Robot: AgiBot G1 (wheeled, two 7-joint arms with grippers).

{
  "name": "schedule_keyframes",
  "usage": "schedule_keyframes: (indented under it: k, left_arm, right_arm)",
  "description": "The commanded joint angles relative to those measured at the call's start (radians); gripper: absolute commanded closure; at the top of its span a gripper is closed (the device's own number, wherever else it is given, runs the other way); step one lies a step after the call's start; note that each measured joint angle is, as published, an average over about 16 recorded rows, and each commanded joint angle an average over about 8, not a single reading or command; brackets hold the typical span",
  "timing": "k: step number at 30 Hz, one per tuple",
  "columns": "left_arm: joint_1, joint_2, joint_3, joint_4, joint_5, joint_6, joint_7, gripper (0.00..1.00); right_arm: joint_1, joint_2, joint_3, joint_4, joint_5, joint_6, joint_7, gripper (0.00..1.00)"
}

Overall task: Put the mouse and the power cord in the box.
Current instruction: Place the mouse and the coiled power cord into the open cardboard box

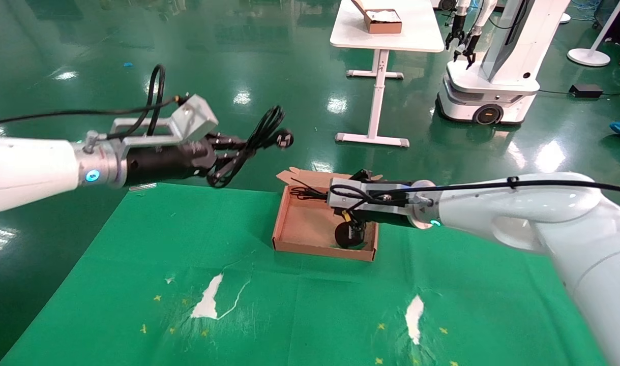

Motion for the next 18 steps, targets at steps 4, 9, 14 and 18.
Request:
schedule_keyframes:
  k: [4,9,14,18]
  left_arm:
    - [0.014,-0.022,0.011,0.0,0.016,0.017,0.018,1.0]
    - [0.029,-0.002,0.022,0.0,0.032,0.011,0.023,1.0]
    - [0.054,0.055,0.039,0.002,0.056,-0.02,0.018,1.0]
    - [0.081,0.12,0.062,-0.025,0.089,-0.083,0.014,1.0]
  right_arm:
    - [-0.005,0.003,-0.01,0.004,0.02,0.036,0.035,0.0]
    - [0.002,0.008,-0.002,-0.011,0.05,0.104,0.042,0.0]
    - [0.035,0.017,0.004,-0.026,0.068,0.15,0.013,0.0]
    - [0.095,0.037,0.004,-0.042,0.064,0.176,-0.038,0.0]
